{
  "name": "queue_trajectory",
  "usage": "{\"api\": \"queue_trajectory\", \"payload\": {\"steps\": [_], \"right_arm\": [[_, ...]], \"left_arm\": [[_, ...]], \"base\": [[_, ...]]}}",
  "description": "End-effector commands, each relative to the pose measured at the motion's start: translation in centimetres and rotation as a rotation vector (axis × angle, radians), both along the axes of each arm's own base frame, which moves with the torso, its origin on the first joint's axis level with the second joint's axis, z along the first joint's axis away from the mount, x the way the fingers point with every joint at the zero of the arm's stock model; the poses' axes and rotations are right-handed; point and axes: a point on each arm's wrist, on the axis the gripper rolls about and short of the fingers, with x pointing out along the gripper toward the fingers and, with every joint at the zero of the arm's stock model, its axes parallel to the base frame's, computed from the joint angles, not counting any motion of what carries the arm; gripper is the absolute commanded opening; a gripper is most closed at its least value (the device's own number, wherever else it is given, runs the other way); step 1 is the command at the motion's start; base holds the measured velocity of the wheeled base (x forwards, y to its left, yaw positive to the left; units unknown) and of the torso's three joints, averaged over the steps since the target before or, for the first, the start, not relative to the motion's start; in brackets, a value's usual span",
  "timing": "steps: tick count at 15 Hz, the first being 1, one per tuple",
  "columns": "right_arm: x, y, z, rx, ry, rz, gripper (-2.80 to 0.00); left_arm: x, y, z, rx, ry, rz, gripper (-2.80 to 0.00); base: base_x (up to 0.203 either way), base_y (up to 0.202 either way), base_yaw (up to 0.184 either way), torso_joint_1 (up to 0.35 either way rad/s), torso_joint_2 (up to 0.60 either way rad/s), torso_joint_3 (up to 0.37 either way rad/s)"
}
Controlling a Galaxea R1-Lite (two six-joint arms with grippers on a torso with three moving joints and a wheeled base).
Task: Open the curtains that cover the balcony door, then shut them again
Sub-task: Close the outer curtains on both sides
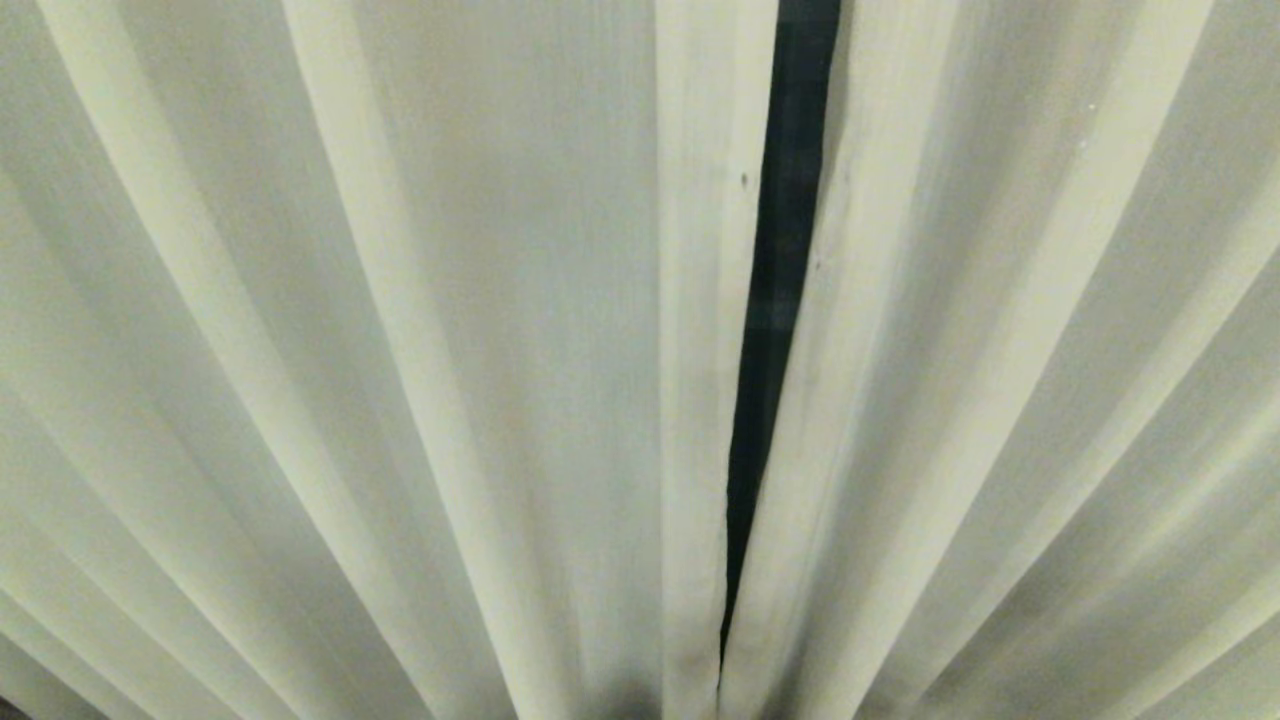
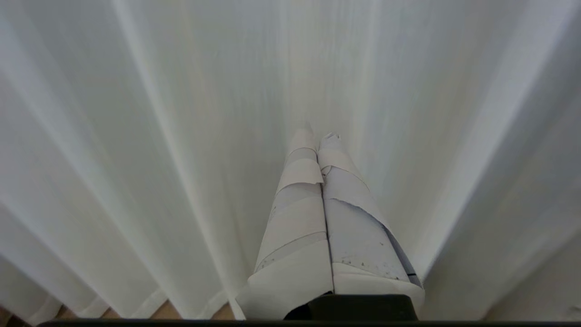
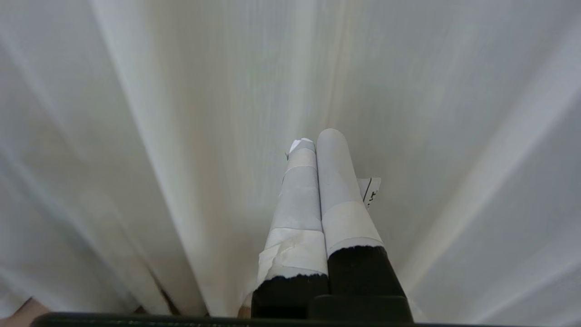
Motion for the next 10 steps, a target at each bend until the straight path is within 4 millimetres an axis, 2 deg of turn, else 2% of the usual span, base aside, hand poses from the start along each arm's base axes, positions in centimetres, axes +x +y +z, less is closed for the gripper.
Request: {"api": "queue_trajectory", "payload": {"steps": [1,5,10], "right_arm": [[0.01,0.0,0.0,-0.001,0.002,0.0,-2.8],[0.01,0.0,0.0,-0.001,0.002,0.0,-2.8],[0.01,0.0,0.0,0.0,0.002,0.002,-2.8]], "left_arm": [[-0.01,0.0,0.0,0.0,-0.002,0.001,-2.8],[-0.01,0.0,-0.02,0.002,0.0,0.001,-2.8],[-0.01,0.0,-0.02,0.002,0.0,0.001,-2.8]], "base": [[-0.187,0.0,-0.002,0.002,0.0,0.002],[-0.155,0.0,-0.001,-0.004,0.0,0.004],[0.0,0.0,0.0,0.0,0.0,0.0]]}}
